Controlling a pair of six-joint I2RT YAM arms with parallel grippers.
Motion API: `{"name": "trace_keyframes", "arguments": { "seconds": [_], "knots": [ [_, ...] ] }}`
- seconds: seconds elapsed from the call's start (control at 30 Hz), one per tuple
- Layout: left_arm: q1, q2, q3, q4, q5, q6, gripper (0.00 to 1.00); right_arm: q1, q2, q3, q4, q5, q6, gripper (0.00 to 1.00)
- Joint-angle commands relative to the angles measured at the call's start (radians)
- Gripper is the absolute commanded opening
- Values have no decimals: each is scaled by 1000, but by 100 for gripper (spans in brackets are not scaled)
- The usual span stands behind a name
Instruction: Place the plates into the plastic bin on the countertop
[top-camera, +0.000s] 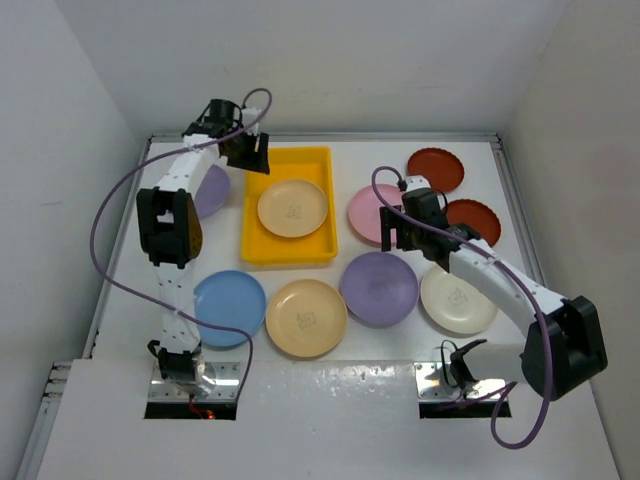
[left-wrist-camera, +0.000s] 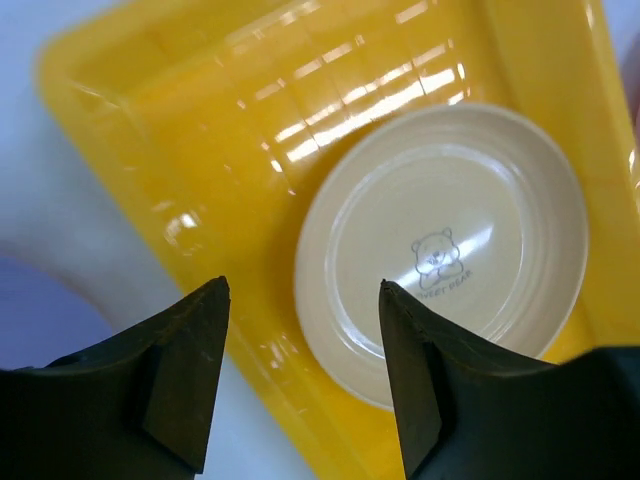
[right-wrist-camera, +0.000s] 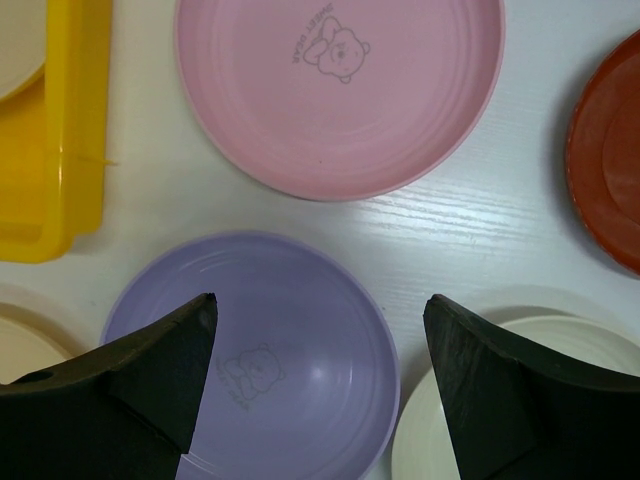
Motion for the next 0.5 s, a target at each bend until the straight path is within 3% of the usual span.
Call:
{"name": "trace_keyframes", "arguments": {
  "seconds": [0.0,0.2,0.4,0.47],
  "knots": [
    [90,-78,56,68,36,-40,66,0,55,69,-22,-3,13,83],
    [303,-40,36,110,-281,-161,69,4,93,106,-66,16,-13,83],
    [401,25,-21,110,-322,-132,70,9,102,87,-43,-3,-3,83],
    [432,46,-48,101,-276,-123,70,11,119,101,-60,-12,-4,83]
  ]
}}
